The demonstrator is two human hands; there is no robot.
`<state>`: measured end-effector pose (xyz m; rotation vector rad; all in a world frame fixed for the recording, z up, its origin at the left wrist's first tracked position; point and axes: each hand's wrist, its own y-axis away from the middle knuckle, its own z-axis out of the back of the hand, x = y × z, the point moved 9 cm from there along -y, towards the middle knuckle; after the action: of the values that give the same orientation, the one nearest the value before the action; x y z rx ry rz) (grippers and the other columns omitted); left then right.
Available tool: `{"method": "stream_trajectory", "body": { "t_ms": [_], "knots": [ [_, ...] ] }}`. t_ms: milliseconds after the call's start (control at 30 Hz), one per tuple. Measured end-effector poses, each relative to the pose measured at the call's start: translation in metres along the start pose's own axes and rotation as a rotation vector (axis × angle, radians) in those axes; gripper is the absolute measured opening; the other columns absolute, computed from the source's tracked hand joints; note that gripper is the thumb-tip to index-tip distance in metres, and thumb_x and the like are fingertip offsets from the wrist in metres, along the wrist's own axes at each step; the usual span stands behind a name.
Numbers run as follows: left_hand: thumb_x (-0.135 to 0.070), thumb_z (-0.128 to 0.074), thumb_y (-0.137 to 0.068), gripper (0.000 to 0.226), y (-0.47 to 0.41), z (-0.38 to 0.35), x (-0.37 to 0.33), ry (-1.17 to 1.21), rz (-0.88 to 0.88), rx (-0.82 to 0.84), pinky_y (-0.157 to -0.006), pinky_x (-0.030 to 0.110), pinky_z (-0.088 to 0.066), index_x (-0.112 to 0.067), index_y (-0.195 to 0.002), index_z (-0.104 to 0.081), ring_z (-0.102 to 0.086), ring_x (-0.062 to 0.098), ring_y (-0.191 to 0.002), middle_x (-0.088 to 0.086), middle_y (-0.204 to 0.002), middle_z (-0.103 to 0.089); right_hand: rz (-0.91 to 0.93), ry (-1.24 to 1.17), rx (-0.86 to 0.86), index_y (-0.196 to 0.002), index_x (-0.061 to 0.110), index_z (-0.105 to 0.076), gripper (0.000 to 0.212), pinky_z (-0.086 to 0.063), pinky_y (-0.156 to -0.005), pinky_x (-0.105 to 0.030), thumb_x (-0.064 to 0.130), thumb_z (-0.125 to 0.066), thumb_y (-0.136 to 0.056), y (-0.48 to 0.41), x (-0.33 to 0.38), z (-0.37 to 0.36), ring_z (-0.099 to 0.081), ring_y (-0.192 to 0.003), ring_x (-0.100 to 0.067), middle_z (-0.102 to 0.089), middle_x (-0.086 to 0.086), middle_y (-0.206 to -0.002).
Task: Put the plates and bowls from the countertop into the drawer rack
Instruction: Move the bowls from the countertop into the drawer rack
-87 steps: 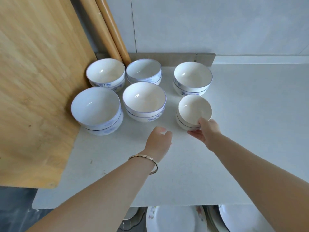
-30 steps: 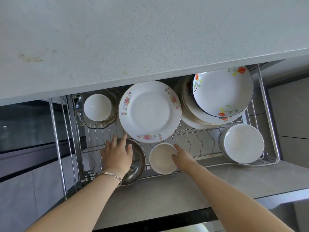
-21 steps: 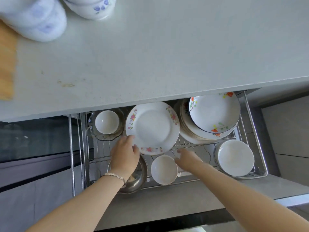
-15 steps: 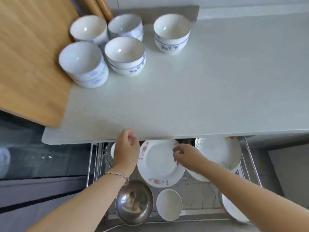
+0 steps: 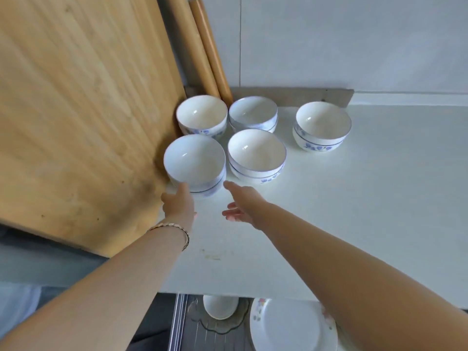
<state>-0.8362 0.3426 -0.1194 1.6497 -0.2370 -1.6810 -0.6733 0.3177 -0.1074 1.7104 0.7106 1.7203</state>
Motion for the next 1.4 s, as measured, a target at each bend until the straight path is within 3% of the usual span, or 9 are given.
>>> {"method": "stream_trajectory", "body": {
  "t_ms": [133, 333, 500, 667, 767, 933, 1033, 1233, 1400],
  "knots": [
    [-0.037, -0.043, -0.092, 0.049, -0.035, -0.006, -0.012, -0.013, 0.026, 0.181, -0.084, 0.041, -0.049, -0.021, -0.137, -0.034, -0.053, 0.029, -0.1, 0.002, -0.12, -0.042, -0.009, -0.114, 0.012, -0.139, 0.013, -0.035, 0.057, -0.054, -0.078, -0.032, 0.042, -0.048, -0.093, -0.041, 0.018, -0.033, -0.056, -0.106, -0.028, -0.044, -0.012, -0.13],
    [-0.017, -0.041, -0.087, 0.043, -0.038, -0.004, -0.02, -0.121, -0.086, 0.206, -0.077, 0.038, -0.054, -0.02, -0.13, -0.042, -0.058, 0.035, -0.105, 0.005, -0.119, -0.05, 0.063, -0.095, -0.133, -0.125, 0.017, -0.043, 0.038, -0.057, -0.082, -0.039, 0.008, -0.038, -0.088, -0.056, 0.022, -0.033, -0.056, -0.059, -0.019, -0.051, 0.001, -0.09],
    [-0.012, -0.044, -0.084, 0.032, -0.015, 0.009, -0.004, -0.173, -0.114, 0.201, -0.085, 0.043, -0.054, -0.027, -0.112, -0.045, -0.058, 0.035, -0.108, 0.005, -0.114, -0.052, 0.086, -0.012, -0.142, -0.108, 0.014, -0.042, 0.024, -0.059, -0.078, -0.04, 0.006, -0.039, -0.085, -0.027, -0.002, -0.02, -0.061, -0.064, -0.026, -0.048, 0.003, -0.083],
    [-0.015, -0.049, -0.086, 0.012, 0.036, 0.019, 0.025, -0.302, -0.085, 0.359, -0.065, 0.033, -0.053, -0.024, -0.08, -0.051, -0.058, 0.037, -0.097, 0.012, -0.098, -0.054, 0.028, 0.048, -0.06, -0.113, 0.012, -0.048, 0.031, -0.059, -0.079, -0.043, 0.003, -0.04, -0.084, 0.03, -0.068, 0.013, -0.063, -0.07, -0.025, -0.058, -0.006, -0.097],
    [-0.008, -0.044, -0.089, 0.017, 0.082, 0.016, 0.058, -0.439, 0.03, 0.513, -0.069, 0.039, -0.057, -0.024, -0.089, -0.05, -0.062, 0.039, -0.093, 0.014, -0.109, -0.056, 0.004, 0.121, -0.024, -0.111, 0.016, -0.049, 0.031, -0.061, -0.069, -0.034, 0.004, -0.041, -0.084, 0.071, -0.107, 0.04, -0.067, -0.066, -0.025, -0.061, -0.003, -0.091],
    [0.004, -0.039, -0.085, 0.042, 0.156, 0.015, 0.115, -0.563, 0.017, 0.623, -0.06, 0.034, -0.061, -0.025, -0.114, -0.048, -0.063, 0.027, -0.091, 0.004, -0.106, -0.06, 0.014, 0.261, 0.014, -0.123, 0.025, -0.049, 0.06, -0.059, -0.081, -0.038, 0.019, -0.044, -0.064, 0.139, -0.168, 0.078, -0.066, -0.091, -0.023, -0.065, -0.006, -0.106],
    [0.007, -0.039, -0.082, 0.055, 0.189, 0.027, 0.164, -0.572, 0.075, 0.651, -0.06, 0.031, -0.061, -0.031, -0.122, -0.046, -0.061, 0.02, -0.098, 0.002, -0.113, -0.059, 0.024, 0.418, 0.047, -0.115, 0.034, -0.045, 0.042, -0.052, -0.08, -0.036, 0.014, -0.046, -0.078, 0.17, -0.202, 0.09, -0.059, -0.084, -0.021, -0.065, -0.009, -0.101],
    [0.013, -0.035, -0.083, 0.058, 0.2, 0.063, 0.267, -0.674, 0.262, 0.541, -0.065, 0.035, -0.055, -0.019, -0.13, -0.043, -0.054, 0.027, -0.101, 0.004, -0.101, -0.057, -0.112, 0.516, 0.132, -0.138, 0.025, -0.033, 0.057, -0.053, -0.086, -0.039, 0.008, -0.041, -0.084, 0.165, -0.307, 0.07, -0.057, -0.104, -0.031, -0.058, -0.012, -0.12],
    [0.012, -0.032, -0.085, 0.051, 0.162, 0.088, 0.322, -0.842, 0.316, 0.439, -0.076, 0.046, -0.053, -0.009, -0.13, -0.045, -0.051, 0.031, -0.099, 0.012, -0.108, -0.052, -0.245, 0.367, 0.121, -0.142, 0.026, -0.031, 0.065, -0.057, -0.08, -0.048, 0.002, -0.038, -0.082, 0.129, -0.377, 0.034, -0.055, -0.092, -0.03, -0.054, -0.012, -0.112]
  ]
}}
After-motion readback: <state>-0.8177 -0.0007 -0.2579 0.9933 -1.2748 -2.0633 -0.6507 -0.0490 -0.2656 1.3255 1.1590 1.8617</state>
